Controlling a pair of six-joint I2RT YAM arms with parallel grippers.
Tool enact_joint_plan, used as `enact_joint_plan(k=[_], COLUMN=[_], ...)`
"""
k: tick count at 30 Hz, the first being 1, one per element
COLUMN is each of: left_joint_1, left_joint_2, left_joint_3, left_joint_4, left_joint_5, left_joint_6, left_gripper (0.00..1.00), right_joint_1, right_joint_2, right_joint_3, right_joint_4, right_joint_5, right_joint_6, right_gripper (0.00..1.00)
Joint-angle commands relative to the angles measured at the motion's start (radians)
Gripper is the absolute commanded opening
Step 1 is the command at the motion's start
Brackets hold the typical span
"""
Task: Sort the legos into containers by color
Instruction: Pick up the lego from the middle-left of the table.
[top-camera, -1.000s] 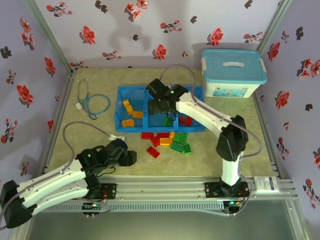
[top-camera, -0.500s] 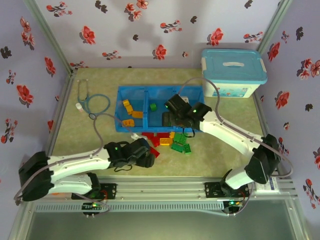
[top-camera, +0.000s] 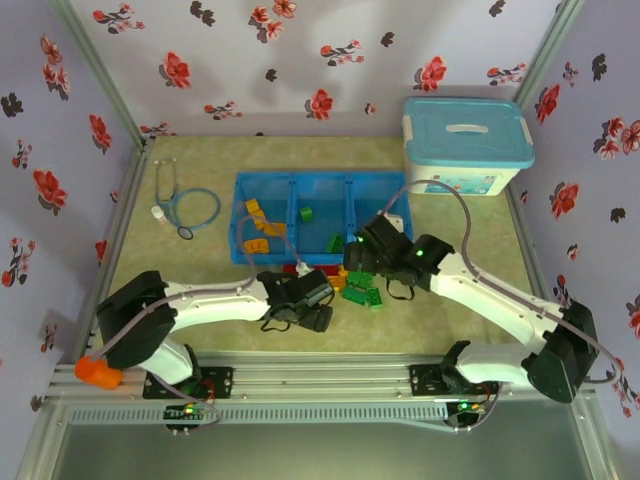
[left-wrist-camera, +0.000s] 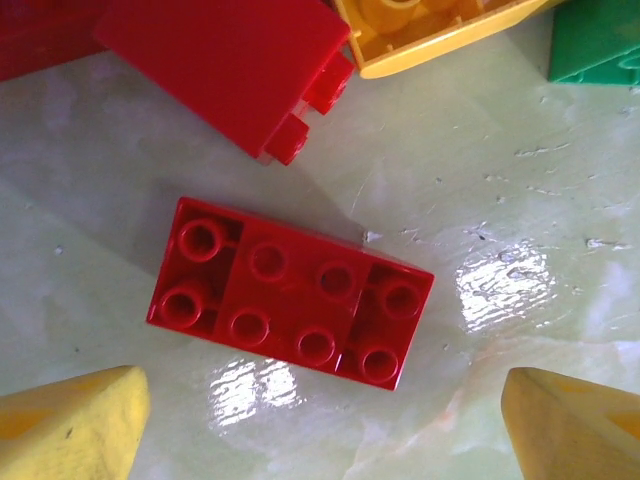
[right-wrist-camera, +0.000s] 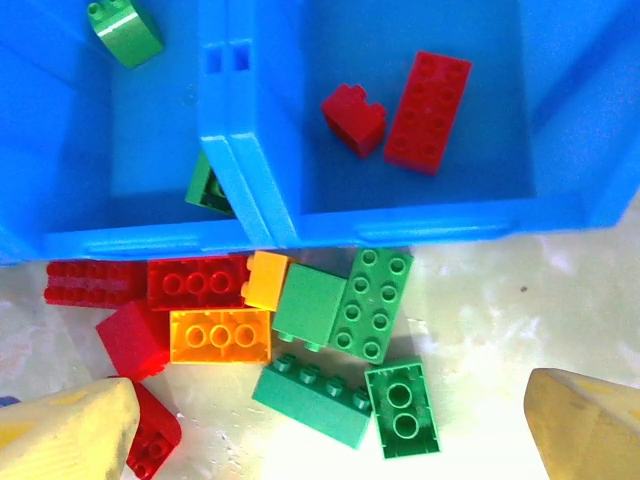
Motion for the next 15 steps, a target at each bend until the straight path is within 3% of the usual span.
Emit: enact_joint_plan(k=[1, 15], left_joint_1=[0.004, 0.042], left_joint_2=[0.051, 0.175], left_joint_3=[0.047, 0.112], left_joint_4=[-0.043, -0.050], left_joint_5=[-0.009, -0.023], left_joint_6=[0.061, 0.107], left_gripper=[0.92, 0.88], right_joint_1=[0.008, 0.007], right_joint_2=[-0.051, -0.136], right_joint_3=[-0.054, -0.134], right_joint_4=[0.008, -0.002], right_joint_5=[0.028, 0.041], right_joint_6=[0.046, 0.069], right_gripper=[0.99, 0.99])
